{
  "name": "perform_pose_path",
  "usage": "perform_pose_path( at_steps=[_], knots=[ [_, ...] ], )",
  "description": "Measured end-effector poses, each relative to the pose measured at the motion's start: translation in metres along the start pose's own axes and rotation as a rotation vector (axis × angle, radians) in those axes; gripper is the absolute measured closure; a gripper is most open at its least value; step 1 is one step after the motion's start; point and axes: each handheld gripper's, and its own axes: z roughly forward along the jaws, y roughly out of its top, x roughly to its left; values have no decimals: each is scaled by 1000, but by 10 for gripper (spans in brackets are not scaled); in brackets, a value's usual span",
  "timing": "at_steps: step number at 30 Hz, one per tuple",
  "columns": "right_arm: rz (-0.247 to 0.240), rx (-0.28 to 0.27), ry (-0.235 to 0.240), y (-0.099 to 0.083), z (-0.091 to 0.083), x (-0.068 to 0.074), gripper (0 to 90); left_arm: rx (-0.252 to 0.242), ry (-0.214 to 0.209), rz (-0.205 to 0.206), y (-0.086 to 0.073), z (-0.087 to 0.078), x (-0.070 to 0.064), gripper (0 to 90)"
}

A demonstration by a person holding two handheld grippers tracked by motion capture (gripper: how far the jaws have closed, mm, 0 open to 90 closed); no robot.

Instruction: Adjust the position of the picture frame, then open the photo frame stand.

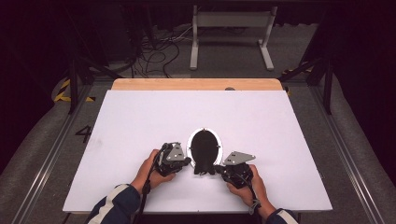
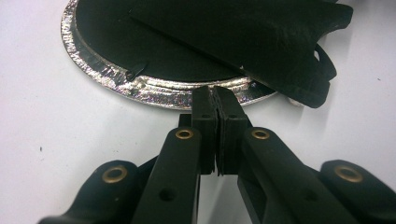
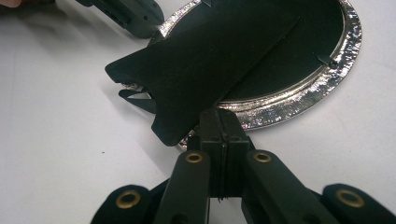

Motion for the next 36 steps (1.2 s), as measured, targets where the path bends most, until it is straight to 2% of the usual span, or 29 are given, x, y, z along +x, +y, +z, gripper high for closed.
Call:
perform_pose_path(
  at_steps=[7,9,12,15,17,19,20,21,22,23,24,26,28,30,31,33,34,36],
  knots=[
    [-5,1,0,0,0,0,900,0,2,-6,2,2,2,888],
    [-16,2,-2,1,0,0,900,6,15,-6,2,1,1,887],
    [-24,0,-2,0,0,0,900,5,13,5,3,1,0,872],
    [-19,-7,5,-1,0,-3,893,-10,20,18,3,-6,-3,861],
    [-17,-3,0,-1,-2,-4,877,-45,15,33,1,-16,-4,844],
    [-11,-8,4,-2,-5,-6,876,-68,37,41,-3,-25,-5,813],
    [-7,-8,8,-2,-7,-7,871,-91,44,29,-7,-33,-5,795],
    [-7,-8,8,-2,-7,-7,871,-91,44,29,-7,-33,-5,758],
    [-9,-6,18,-4,-11,-9,859,-104,56,17,-16,-45,-5,723],
    [-9,-6,18,-4,-11,-9,859,-104,56,17,-16,-45,-5,683],
    [-12,-4,22,-4,-13,-10,850,-107,53,7,-20,-49,-6,683],
    [-23,1,22,-5,-18,-10,817,-111,60,-30,-32,-61,-5,560],
    [-26,3,21,-5,-19,-10,810,-110,57,-32,-38,-66,-5,539],
    [-32,0,31,-4,-21,-10,783,-111,80,-41,-45,-71,-4,476],
    [-41,4,36,-4,-22,-10,755,-111,82,-53,-49,-74,-3,417],
    [-42,8,37,-4,-23,-10,736,-105,91,-72,-57,-79,-3,387],
    [-36,10,45,-4,-23,-10,700,-106,93,-86,-62,-82,-3,323],
    [-37,12,46,-4,-23,-10,690,-97,122,-102,-70,-87,-4,288]
  ],
)
